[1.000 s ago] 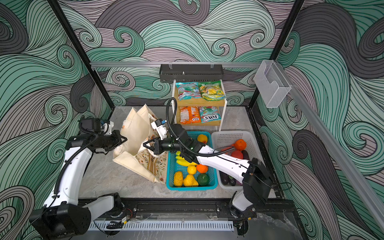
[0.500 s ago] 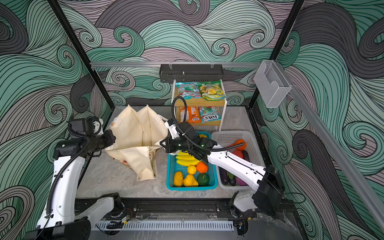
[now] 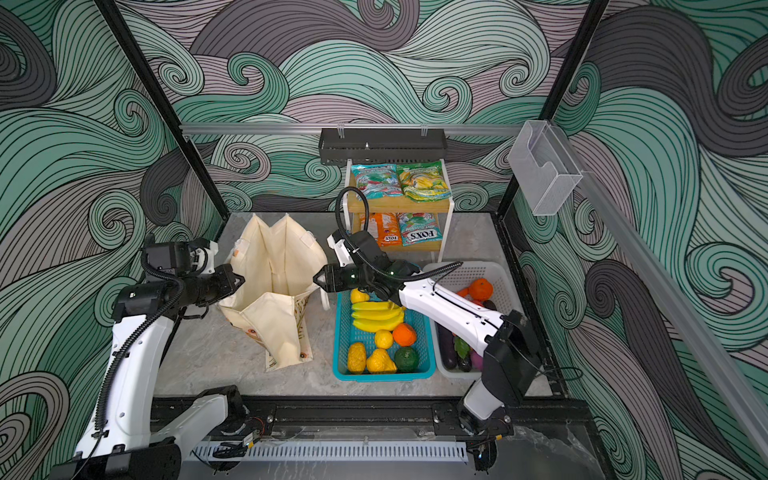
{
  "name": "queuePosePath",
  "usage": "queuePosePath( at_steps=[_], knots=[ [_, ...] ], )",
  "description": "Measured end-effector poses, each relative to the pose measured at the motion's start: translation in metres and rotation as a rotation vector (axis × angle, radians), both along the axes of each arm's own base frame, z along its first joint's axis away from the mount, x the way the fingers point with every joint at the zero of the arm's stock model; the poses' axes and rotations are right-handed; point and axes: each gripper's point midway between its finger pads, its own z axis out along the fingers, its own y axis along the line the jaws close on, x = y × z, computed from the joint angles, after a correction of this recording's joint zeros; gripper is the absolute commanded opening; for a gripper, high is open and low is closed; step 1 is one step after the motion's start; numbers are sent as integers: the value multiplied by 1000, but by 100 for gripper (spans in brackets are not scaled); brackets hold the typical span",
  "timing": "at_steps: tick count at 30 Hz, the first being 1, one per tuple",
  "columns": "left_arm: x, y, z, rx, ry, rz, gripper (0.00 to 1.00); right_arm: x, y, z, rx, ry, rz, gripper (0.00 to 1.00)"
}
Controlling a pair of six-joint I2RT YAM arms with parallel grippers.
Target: Place the food into the grocery bag and tie it
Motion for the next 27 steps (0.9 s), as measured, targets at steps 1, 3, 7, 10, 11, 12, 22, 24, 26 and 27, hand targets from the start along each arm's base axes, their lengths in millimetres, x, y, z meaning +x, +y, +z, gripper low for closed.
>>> queuePosePath(
  at_steps=[1, 3, 7, 10, 11, 12, 22, 24, 26, 27],
  knots=[
    [1, -1, 0, -4, -3, -4, 0, 3, 4, 1, 0, 0, 0, 51],
    [1, -3, 0, -13, -5, -11, 0, 9, 10, -2, -6, 6, -1, 38],
    [2, -1, -2, -9, -2, -7, 0, 19, 19, -12, -28, 29, -3, 0],
    [3, 12, -2, 55, 12, 47, 0, 20, 15, -20, -63, 32, -12, 0],
    [4, 19, 1, 82, 14, 70, 0, 20, 12, -20, -77, 25, -16, 0],
    [5, 27, 4, 118, 16, 102, 0, 19, 9, -20, -92, 19, -20, 0],
    [9, 48, 36, 223, 18, 202, 0, 1, -33, 9, -51, -50, -15, 0],
    [7, 46, 35, 216, 28, 203, 0, -3, -36, 5, -45, -52, 3, 0],
    [6, 45, 33, 208, 38, 203, 0, -5, -37, -2, -48, -47, 16, 0],
    [6, 44, 31, 200, 40, 200, 0, -7, -37, -5, -48, -42, 23, 0]
  ],
)
